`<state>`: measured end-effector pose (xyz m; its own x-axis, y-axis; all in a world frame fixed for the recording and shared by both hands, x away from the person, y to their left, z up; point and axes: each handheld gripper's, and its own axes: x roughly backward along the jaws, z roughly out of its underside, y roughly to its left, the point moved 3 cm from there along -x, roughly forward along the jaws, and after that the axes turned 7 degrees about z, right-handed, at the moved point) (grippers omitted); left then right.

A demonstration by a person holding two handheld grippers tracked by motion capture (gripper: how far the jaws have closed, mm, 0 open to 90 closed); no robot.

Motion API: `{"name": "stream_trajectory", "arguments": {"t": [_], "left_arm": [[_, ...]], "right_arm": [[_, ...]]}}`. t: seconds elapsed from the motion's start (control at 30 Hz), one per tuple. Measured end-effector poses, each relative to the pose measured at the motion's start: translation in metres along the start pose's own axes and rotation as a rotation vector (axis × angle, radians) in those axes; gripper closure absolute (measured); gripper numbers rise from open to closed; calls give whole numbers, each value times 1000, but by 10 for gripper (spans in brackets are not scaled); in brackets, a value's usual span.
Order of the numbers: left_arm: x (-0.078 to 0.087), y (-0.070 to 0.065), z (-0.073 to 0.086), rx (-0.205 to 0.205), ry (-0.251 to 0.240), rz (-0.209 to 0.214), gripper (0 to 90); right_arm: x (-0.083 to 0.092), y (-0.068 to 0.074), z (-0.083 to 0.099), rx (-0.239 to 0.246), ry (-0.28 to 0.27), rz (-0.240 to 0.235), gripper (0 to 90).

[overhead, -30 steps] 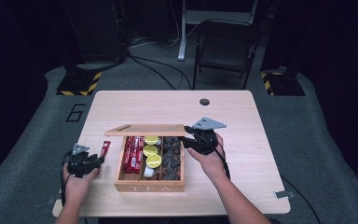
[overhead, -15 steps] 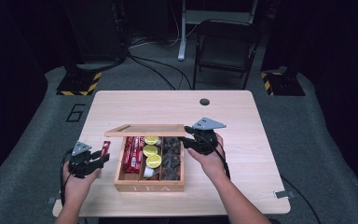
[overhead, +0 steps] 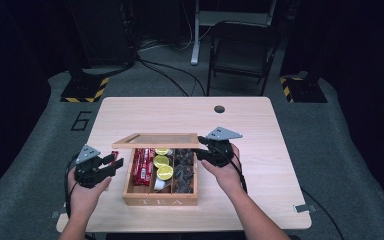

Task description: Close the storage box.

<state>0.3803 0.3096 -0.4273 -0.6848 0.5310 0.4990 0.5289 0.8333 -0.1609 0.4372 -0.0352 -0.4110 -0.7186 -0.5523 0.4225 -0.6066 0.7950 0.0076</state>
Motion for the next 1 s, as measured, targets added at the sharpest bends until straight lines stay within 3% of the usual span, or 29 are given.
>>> {"name": "stream_trajectory", "arguments": {"t": [0.23, 0.33, 0.8, 1.0], "left_arm": [[8, -14, -17, -13, -19, 29, 568], [10, -22, -25, -39, -22, 33, 569], [17, -29, -38, -60, -74, 7, 576], [19, -29, -39, -72, -43, 9, 582]], "right_arm": [[1, 1, 2, 0, 6, 4, 558], [1, 2, 3, 4, 8, 1, 558], [2, 3, 6, 2, 12, 2, 557], [3, 4, 5, -18, 28, 0, 560]]}}
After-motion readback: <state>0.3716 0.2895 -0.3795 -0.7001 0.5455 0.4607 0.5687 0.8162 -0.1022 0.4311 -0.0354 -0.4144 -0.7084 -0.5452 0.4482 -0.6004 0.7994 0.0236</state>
